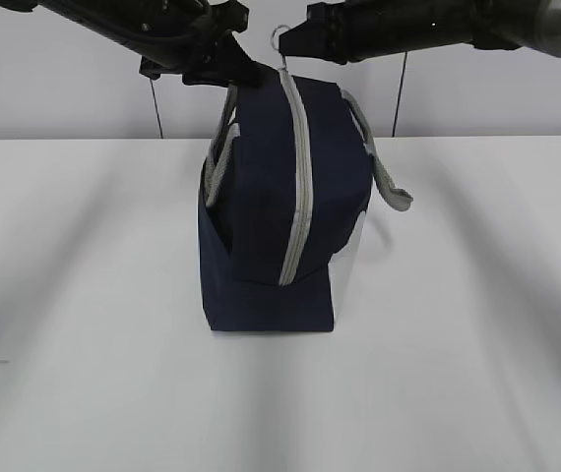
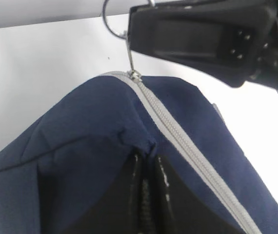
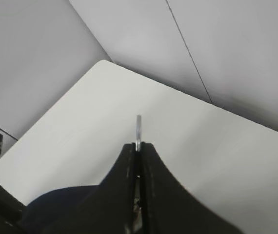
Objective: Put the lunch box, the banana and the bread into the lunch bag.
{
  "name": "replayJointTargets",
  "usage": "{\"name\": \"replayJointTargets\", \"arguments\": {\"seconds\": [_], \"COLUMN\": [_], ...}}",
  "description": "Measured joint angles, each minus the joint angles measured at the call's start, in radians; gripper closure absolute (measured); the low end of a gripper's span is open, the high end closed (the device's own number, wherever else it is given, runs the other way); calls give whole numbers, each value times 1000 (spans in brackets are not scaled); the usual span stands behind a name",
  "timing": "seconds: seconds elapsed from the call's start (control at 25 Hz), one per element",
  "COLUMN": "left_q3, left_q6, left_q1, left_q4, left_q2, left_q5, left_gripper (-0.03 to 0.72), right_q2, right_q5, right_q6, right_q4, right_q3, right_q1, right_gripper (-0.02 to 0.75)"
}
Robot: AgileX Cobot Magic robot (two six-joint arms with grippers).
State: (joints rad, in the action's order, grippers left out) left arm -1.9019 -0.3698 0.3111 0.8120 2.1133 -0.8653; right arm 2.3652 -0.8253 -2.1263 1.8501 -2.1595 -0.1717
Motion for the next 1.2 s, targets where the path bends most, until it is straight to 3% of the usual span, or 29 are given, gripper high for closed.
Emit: {"name": "replayJointTargets", "arguments": {"seconds": [0.28,0.92,1.2], "left_q3": [-4,-4,-4], "left_q6": [-46,-181,-198], "left_q1": [0,0,0], "left_q4": [-2,9,17], "left_q2": [-10,-52,-64], "left_q5": [-35,-132,-163], "left_gripper": [678,679,679], "right_q2": [-2,13,15], "right_q5": [-41,-68,-100], "right_q6": [-88,-83,-30], "right_q4": [0,-19,-90], "right_q3": [-19,-22,-22], "right_q1": [29,31,31], "right_gripper": [732,732,732]}}
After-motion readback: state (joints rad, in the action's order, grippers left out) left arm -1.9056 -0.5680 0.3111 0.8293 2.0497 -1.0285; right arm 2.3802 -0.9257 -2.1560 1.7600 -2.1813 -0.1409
